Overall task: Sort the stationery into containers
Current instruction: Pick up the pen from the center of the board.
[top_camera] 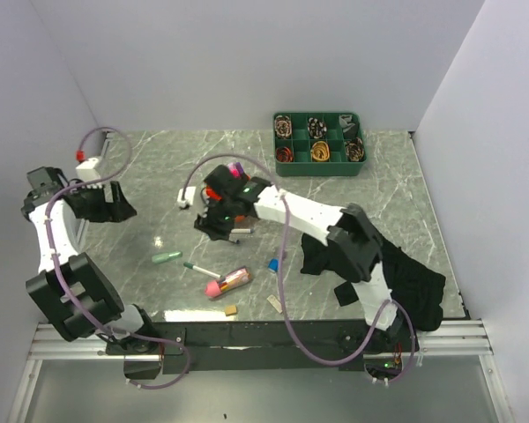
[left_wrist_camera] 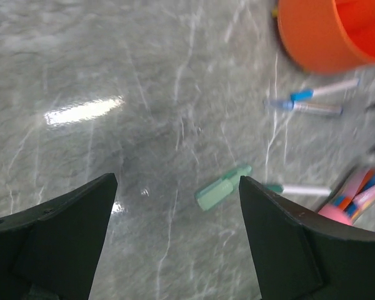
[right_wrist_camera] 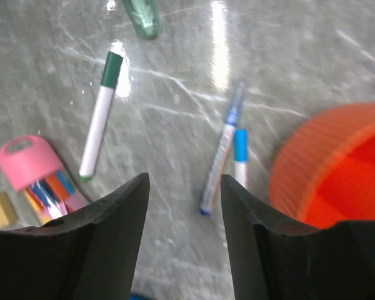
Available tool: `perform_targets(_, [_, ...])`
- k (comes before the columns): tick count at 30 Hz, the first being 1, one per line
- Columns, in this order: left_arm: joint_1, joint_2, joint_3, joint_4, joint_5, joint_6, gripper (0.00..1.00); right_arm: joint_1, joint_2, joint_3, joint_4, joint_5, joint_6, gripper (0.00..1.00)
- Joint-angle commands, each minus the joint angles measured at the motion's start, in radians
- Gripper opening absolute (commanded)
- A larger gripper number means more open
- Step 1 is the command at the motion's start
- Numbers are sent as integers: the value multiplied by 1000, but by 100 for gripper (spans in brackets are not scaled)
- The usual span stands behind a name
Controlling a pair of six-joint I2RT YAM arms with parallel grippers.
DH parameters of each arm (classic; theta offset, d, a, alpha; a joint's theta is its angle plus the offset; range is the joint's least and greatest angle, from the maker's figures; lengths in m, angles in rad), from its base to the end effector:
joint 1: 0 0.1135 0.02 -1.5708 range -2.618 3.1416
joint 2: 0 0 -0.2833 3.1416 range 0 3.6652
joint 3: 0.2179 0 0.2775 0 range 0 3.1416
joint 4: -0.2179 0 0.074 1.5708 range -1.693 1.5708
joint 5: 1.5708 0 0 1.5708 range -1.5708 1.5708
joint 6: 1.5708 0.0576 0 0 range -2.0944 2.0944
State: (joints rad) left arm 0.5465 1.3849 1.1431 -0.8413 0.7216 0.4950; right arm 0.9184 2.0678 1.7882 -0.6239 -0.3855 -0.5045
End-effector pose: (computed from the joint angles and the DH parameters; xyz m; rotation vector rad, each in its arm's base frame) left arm 0.2761 0.1234 0.2817 0.1589 2.3383 -0.4749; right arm 0.2929 0.4191 0.2454 -1.7532 1.7758 0.6529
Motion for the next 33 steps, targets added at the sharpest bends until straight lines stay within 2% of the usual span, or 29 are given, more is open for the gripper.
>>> perform_targets(1, [55, -43, -5, 119, 127, -180, 88, 77, 92, 127, -25, 117, 47, 58])
perform_targets(7, [78, -109, -69, 131, 134, -170, 89, 103, 216, 237, -7, 206, 63, 58])
perform_targets(15, [84, -83, -60, 82, 165, -122, 90, 102, 316, 356, 18, 283, 53, 60])
perform_targets(23, [84, -69, -57, 110, 180, -151, 91, 66, 428, 517, -85, 218, 73, 62])
perform_targets(33, [82, -53, -60, 142, 183, -174, 92, 47, 462, 505, -137, 185, 78, 62])
